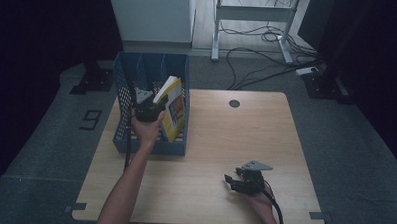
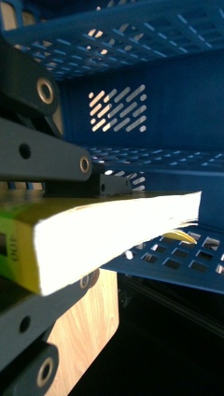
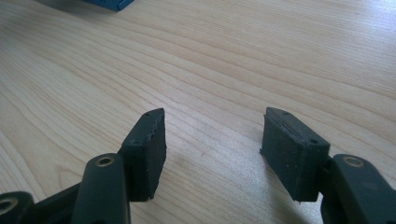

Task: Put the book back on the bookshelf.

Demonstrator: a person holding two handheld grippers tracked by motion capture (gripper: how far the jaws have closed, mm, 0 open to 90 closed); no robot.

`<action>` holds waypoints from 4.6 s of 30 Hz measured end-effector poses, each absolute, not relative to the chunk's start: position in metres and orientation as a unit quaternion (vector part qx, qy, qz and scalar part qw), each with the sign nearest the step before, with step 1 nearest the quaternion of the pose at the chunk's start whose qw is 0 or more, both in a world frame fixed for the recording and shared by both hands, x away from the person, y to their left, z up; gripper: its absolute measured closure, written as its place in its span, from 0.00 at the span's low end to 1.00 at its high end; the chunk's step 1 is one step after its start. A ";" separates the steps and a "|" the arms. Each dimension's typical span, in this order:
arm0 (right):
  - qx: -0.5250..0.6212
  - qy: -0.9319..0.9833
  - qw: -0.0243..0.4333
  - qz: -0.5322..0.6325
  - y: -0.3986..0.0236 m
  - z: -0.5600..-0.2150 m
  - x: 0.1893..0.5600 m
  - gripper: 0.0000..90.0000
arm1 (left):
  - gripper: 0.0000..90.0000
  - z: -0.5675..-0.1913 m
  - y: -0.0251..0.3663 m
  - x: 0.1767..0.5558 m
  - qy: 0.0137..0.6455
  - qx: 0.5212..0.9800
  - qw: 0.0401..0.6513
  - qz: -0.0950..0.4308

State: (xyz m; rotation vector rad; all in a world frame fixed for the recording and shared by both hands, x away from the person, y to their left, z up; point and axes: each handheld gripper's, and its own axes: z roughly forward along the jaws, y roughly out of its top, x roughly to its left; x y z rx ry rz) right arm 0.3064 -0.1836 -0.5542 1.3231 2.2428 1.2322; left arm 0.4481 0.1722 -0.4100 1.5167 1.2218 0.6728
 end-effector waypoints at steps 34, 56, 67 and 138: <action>0.456 0.770 0.129 0.426 -0.185 -0.554 0.306 0.44 | 0.84 -0.413 0.152 0.477 0.518 0.595 0.520 0.329; 0.457 0.770 0.129 0.426 -0.185 -0.554 0.305 0.44 | 0.84 -0.423 0.145 0.483 0.520 0.587 0.516 0.344; 0.456 0.771 0.130 0.426 -0.184 -0.554 0.304 0.44 | 0.80 -0.424 0.145 0.474 0.515 0.587 0.523 0.343; 0.450 0.775 0.130 0.424 -0.181 -0.554 0.308 0.44 | 0.47 -0.433 0.186 0.401 0.473 0.659 0.543 0.216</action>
